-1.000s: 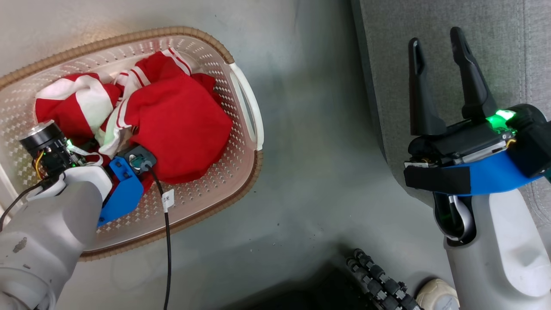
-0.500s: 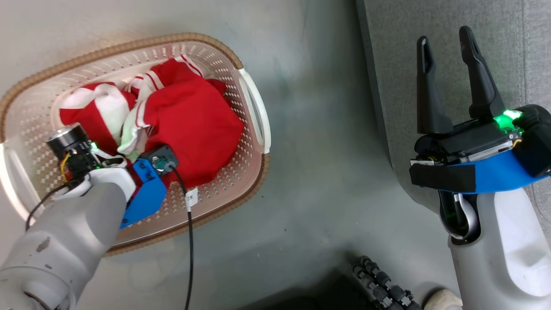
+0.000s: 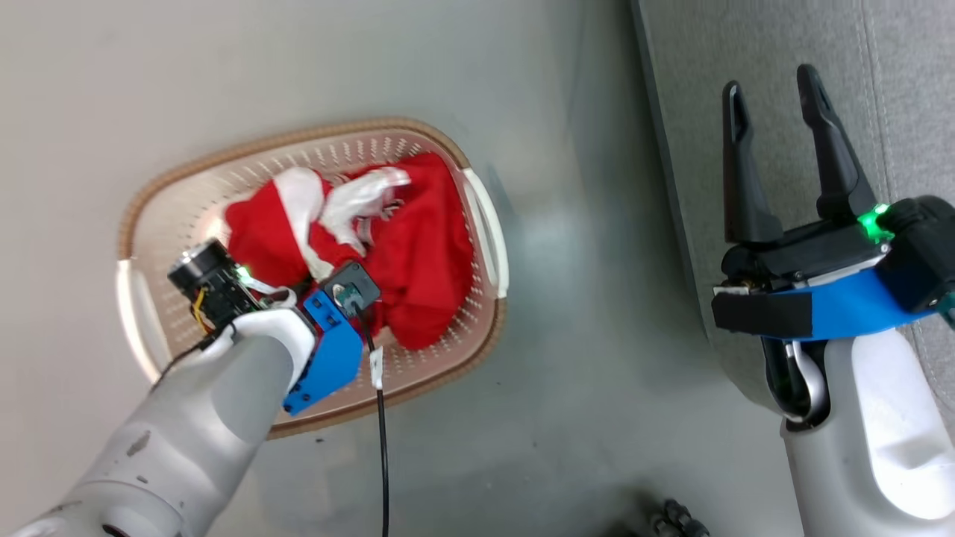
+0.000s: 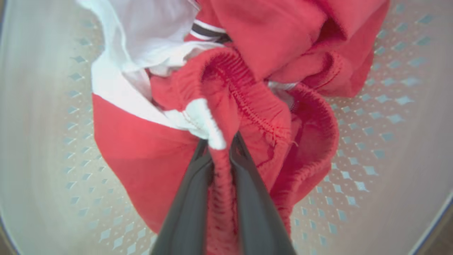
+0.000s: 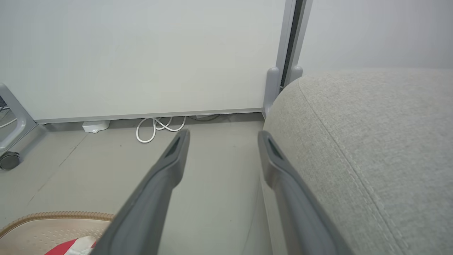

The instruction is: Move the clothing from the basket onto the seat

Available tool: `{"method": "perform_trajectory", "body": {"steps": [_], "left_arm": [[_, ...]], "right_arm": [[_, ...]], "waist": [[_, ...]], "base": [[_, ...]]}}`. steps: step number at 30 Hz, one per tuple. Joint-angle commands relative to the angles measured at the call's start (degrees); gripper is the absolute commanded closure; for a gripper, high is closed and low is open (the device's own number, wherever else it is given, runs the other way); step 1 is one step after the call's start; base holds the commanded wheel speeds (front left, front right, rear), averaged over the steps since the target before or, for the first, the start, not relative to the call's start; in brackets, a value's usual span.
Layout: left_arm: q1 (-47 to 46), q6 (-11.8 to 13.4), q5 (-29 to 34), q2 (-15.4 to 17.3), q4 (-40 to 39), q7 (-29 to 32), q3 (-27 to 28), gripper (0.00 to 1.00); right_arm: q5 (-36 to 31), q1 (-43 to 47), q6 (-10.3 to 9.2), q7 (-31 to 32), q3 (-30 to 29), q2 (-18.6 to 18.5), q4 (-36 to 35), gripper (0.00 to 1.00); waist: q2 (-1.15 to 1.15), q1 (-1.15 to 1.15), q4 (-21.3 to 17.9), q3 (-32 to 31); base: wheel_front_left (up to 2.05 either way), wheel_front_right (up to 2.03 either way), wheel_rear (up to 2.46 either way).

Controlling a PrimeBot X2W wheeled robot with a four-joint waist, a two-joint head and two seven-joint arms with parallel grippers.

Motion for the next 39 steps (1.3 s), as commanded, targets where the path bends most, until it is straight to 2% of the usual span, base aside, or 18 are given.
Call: {"method": "perform_trajectory", "body": {"steps": [1, 4, 6, 14, 19, 28, 39], "left_arm": [[0.9, 0.7, -0.8, -0.4, -0.6, -1.8, 0.6, 1.0], [2.2, 1.8, -2.1, -2.1, -0.8, -3.9, 1.6, 1.0], [2.6, 1.5, -3.3, -1.4, -0.5, -6.2, 2.6, 1.0], [4.6, 0.1, -7.2, -3.1, 1.3, -15.1, 5.3, 1.0], [5.5, -0.7, -9.9, -4.1, 2.1, -18.7, 7.2, 1.0], [6.7, -1.5, -14.2, -4.2, -0.7, -20.1, 12.2, 1.0], [10.3, -0.7, -13.0, -2.7, -11.1, -20.2, 19.4, 1.0]], "right_arm": [[-0.7, 1.0, 0.03, -0.2, -0.3, -0.2, 0.5, 0.0], [-1.6, 1.8, 0.03, -0.2, -0.5, -0.2, 1.0, 0.0], [-1.8, 2.2, 0.03, -0.2, -0.5, -0.2, 1.4, 0.0], [-3.5, 5.2, 0.03, -0.2, -1.1, -0.2, 2.9, 0.0], [-4.3, 7.6, 0.03, -0.2, -1.3, -0.2, 3.7, 0.0], [-5.2, 12.0, 0.03, -0.2, -1.9, -0.2, 4.8, 0.0], [-4.7, 17.7, 0.03, -0.2, -2.4, -0.2, 6.1, 0.0]], "waist": [[0.0, 0.0, 2.5, -3.5], [0.0, 0.0, 4.0, -6.6], [0.0, 0.0, 4.8, -8.5], [0.0, 0.0, 8.0, -16.9], [0.0, 0.0, 9.7, -21.7], [0.0, 0.0, 11.8, -29.4], [0.0, 0.0, 13.5, -37.8]], "base": [[0.0, 0.0, 0.0], [0.0, 0.0, 0.0], [0.0, 0.0, 0.0], [0.0, 0.0, 0.0], [0.0, 0.0, 0.0], [0.0, 0.0, 0.0], [0.0, 0.0, 0.0]]}}
